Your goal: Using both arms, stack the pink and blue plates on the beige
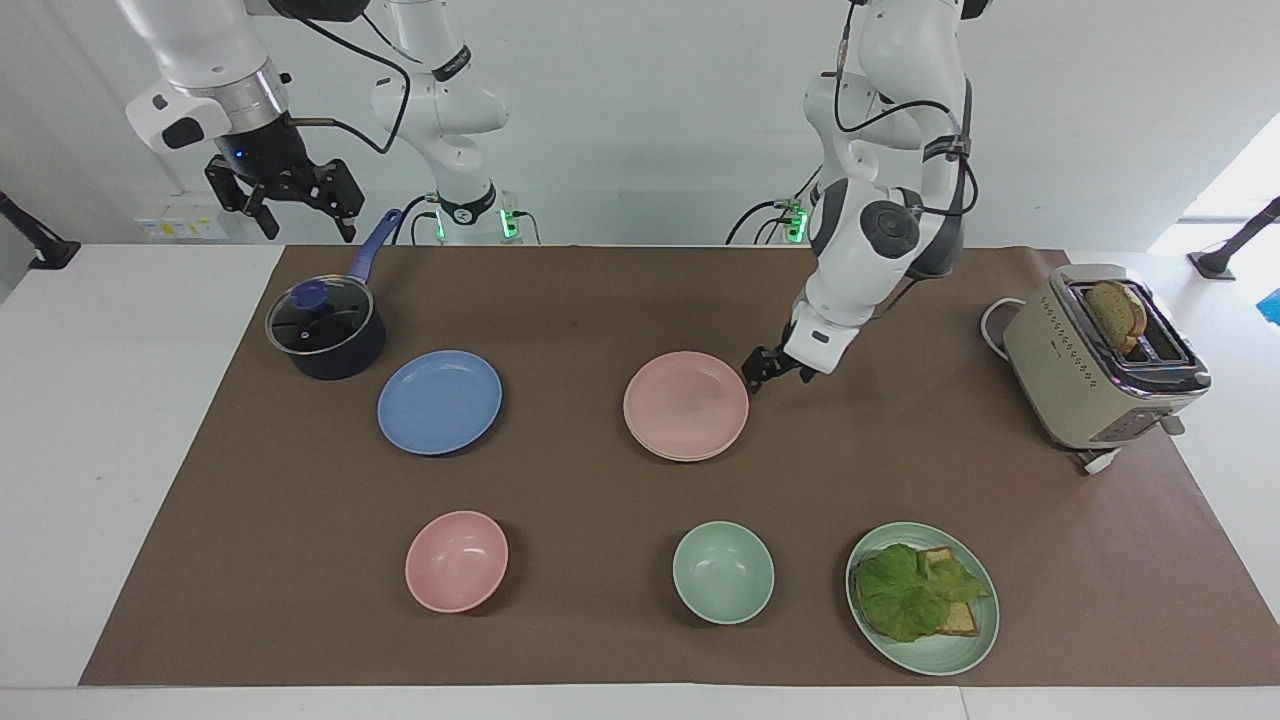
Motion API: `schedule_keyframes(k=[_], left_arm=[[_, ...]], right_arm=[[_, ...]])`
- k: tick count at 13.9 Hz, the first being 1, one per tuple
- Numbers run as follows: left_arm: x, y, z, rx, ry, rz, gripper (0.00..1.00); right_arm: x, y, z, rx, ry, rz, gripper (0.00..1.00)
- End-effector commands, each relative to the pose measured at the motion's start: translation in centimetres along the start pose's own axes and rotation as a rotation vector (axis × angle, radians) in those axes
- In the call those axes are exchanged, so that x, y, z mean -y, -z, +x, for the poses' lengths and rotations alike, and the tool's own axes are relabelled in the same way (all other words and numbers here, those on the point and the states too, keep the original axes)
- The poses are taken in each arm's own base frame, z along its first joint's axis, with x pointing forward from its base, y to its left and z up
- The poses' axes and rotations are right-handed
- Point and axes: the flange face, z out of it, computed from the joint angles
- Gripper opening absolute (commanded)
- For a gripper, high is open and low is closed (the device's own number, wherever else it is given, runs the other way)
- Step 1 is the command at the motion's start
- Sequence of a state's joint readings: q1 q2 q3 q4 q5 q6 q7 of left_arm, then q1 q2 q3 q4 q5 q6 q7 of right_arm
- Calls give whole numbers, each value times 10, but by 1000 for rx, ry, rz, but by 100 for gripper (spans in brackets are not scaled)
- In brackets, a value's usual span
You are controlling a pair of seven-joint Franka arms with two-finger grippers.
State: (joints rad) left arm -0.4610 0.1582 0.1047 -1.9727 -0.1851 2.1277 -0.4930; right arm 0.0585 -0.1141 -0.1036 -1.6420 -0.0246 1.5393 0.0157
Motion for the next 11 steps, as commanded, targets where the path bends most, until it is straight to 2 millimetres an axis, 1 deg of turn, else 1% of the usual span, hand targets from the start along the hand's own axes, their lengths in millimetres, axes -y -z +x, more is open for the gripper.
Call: schedule_keyframes(k=[1, 2, 3, 5, 6, 7, 8, 10, 11], left_arm=[[51, 47, 32, 24, -48, 45, 100], [68, 64, 37, 36, -75, 42, 100], [83, 81, 37, 29, -79, 37, 100], [129, 111, 46, -3, -120, 61, 100], [142, 124, 45, 2, -147, 59, 100], [153, 137, 43, 10, -150, 60, 100], [159, 151, 42, 10, -169, 64, 100], [160, 181, 40, 7, -207, 110, 100], [160, 192, 40, 6, -222, 111, 100]], right_arm=[[-1, 3, -1, -24, -8, 18, 100], [-1, 2, -1, -21, -9, 19, 100], [1, 2, -2, -14, -8, 19, 100], [1, 0, -1, -6, -12, 45, 100], [1, -1, -2, 0, -8, 54, 100], [4, -1, -3, 7, 4, 49, 100], [6, -1, -4, 10, 21, 43, 100], [5, -3, -3, 6, 63, 36, 100], [4, -5, -3, 8, 77, 24, 100]])
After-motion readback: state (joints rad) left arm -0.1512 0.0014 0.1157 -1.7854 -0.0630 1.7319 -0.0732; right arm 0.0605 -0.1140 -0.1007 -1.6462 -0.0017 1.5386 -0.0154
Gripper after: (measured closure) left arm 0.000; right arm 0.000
